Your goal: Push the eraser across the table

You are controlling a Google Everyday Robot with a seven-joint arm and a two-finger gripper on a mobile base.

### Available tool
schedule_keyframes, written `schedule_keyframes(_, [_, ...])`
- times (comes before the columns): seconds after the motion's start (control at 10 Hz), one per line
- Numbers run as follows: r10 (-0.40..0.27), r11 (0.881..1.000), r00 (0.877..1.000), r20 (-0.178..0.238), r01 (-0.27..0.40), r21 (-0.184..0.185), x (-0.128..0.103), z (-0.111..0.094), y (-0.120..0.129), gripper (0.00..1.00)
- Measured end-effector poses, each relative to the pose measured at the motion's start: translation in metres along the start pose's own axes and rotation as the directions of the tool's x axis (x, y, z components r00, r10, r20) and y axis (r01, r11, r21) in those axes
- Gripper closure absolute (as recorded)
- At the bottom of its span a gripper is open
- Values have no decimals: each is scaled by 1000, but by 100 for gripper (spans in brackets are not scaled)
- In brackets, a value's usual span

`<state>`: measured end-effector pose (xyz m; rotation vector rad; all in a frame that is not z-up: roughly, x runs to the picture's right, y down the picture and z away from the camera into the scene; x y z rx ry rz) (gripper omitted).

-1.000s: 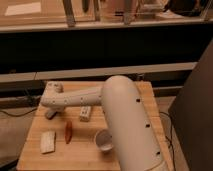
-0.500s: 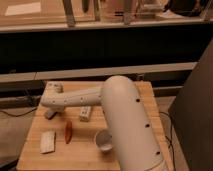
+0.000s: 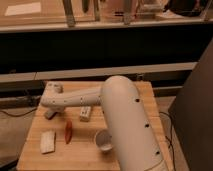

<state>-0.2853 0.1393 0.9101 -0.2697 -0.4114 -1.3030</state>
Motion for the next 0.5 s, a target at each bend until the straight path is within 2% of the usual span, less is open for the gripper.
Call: schedule_keyframes(0.5, [-13,1000,1000,2,13,0,-1,1,0,96])
